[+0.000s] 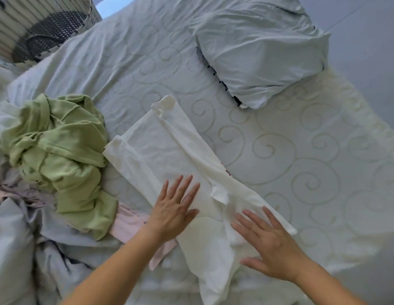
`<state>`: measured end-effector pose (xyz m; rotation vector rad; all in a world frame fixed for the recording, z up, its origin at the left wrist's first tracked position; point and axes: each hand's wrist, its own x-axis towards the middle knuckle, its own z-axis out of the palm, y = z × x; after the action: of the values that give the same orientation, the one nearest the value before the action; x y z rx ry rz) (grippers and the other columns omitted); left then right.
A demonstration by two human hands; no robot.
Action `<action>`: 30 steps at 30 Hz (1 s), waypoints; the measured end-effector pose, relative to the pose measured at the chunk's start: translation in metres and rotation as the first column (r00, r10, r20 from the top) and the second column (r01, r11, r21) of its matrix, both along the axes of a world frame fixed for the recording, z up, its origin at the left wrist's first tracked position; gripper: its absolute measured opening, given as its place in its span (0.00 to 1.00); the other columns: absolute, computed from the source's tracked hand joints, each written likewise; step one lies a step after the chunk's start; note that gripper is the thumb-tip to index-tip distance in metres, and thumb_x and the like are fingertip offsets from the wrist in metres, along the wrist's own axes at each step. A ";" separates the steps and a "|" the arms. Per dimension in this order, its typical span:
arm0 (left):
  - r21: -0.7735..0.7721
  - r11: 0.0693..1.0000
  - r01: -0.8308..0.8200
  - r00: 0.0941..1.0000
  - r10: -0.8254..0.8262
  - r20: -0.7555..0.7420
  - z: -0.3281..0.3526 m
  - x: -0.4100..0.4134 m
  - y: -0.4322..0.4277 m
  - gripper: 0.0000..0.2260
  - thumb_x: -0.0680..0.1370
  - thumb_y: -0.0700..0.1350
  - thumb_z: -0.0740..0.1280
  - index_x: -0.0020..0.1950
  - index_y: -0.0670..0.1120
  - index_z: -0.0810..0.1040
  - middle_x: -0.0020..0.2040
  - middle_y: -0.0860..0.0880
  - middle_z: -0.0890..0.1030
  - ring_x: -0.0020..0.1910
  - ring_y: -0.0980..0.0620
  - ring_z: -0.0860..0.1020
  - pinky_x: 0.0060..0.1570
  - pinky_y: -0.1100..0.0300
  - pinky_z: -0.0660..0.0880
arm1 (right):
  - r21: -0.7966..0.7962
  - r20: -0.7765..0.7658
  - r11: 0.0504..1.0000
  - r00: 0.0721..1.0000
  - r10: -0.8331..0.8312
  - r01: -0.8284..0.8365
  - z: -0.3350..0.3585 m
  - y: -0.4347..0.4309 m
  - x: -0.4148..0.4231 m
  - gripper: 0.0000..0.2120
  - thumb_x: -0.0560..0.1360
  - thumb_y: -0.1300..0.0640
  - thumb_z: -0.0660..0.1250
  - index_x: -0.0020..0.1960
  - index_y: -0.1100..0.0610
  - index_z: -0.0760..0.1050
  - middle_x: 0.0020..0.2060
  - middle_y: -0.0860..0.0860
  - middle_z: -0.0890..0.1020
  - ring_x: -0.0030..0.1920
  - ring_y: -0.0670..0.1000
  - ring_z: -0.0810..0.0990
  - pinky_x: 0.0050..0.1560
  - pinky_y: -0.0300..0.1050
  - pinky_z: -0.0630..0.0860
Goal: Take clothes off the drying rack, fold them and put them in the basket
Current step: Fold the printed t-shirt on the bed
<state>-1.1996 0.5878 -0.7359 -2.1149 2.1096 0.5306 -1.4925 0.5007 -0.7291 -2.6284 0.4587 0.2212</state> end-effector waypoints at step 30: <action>0.191 0.981 0.026 0.987 0.005 -0.161 0.032 -0.134 0.119 0.42 0.66 0.49 0.73 0.75 0.64 0.56 0.70 0.57 0.71 0.69 0.46 0.71 0.64 0.47 0.66 | 0.145 -0.176 0.623 0.599 0.781 -0.769 0.016 -0.130 -0.008 0.18 0.74 0.41 0.56 0.61 0.37 0.75 0.55 0.34 0.80 0.59 0.38 0.77 0.71 0.48 0.52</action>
<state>-1.3338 0.7066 -0.7039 -2.0139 2.0516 0.8932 -1.5006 0.3705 -0.7126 -2.5767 -0.6837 0.7998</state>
